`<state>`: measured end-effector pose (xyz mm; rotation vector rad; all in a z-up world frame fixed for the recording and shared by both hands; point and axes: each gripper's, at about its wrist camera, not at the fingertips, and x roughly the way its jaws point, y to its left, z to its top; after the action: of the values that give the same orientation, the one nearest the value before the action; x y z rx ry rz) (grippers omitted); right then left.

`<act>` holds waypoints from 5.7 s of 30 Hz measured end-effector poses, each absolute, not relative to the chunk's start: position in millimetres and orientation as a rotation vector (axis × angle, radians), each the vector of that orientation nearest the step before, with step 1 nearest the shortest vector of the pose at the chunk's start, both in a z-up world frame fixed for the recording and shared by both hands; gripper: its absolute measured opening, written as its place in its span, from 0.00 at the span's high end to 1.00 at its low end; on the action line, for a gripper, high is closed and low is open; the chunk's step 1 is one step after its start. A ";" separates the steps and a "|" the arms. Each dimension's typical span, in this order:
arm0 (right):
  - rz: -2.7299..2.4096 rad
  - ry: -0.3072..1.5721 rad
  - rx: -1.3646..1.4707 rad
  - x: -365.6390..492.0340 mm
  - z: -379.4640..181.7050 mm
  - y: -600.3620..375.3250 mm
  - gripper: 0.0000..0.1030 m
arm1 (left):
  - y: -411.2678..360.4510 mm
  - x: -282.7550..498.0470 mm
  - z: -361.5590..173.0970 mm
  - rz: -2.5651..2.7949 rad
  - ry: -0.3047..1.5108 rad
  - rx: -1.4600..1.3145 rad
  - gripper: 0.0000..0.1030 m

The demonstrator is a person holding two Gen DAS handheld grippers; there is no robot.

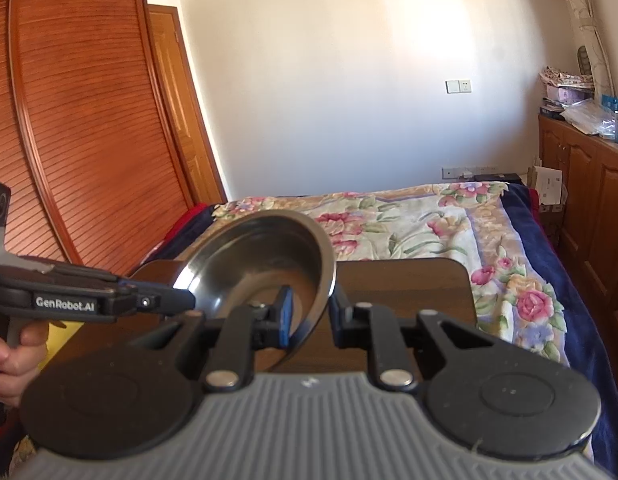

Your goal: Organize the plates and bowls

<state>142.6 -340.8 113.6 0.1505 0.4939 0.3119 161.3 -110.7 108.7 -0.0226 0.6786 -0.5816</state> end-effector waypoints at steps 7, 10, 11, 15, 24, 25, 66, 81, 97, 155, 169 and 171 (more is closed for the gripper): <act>0.328 0.508 0.140 120.5 107.8 -330.9 0.79 | -97.9 130.0 99.5 -0.579 0.673 -0.001 0.81; 0.335 0.516 0.133 110.4 105.9 -325.3 0.79 | -93.9 115.6 93.7 -0.576 0.669 0.008 0.80; 0.339 0.518 0.132 107.1 104.7 -324.0 0.79 | -92.6 111.3 90.9 -0.575 0.671 0.010 0.80; 0.350 0.534 0.135 95.6 96.7 -320.5 0.79 | -87.6 96.6 76.2 -0.572 0.688 0.016 0.79; 0.368 0.585 0.150 83.0 75.5 -314.7 0.79 | -82.3 80.5 44.3 -0.571 0.736 0.028 0.78; 0.369 0.590 0.150 82.1 73.5 -313.5 0.79 | -81.9 80.1 41.1 -0.569 0.741 0.029 0.78; 0.350 0.605 -0.025 85.5 51.4 -288.3 0.78 | -72.6 82.1 18.4 -0.524 0.761 0.024 0.77; 0.335 0.445 -0.041 61.9 65.1 -292.8 0.77 | -69.5 60.5 35.2 -0.472 0.607 0.054 0.66; 0.299 0.380 -0.026 54.6 49.7 -303.1 0.32 | -67.9 59.5 19.8 -0.421 0.517 0.089 0.14; 0.283 0.398 0.098 64.7 19.0 -292.1 0.47 | -63.6 60.9 -4.0 -0.448 0.613 -0.010 0.60; 0.272 0.369 0.100 65.8 29.5 -296.5 0.49 | -62.6 57.2 15.4 -0.465 0.565 -0.027 0.60; 0.277 0.361 0.095 64.8 32.3 -296.4 0.49 | -61.0 55.6 19.8 -0.463 0.553 -0.028 0.60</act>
<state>64.8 -296.4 32.3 0.0946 0.3614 0.2771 55.6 -61.0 19.8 -0.0282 0.5534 -0.4627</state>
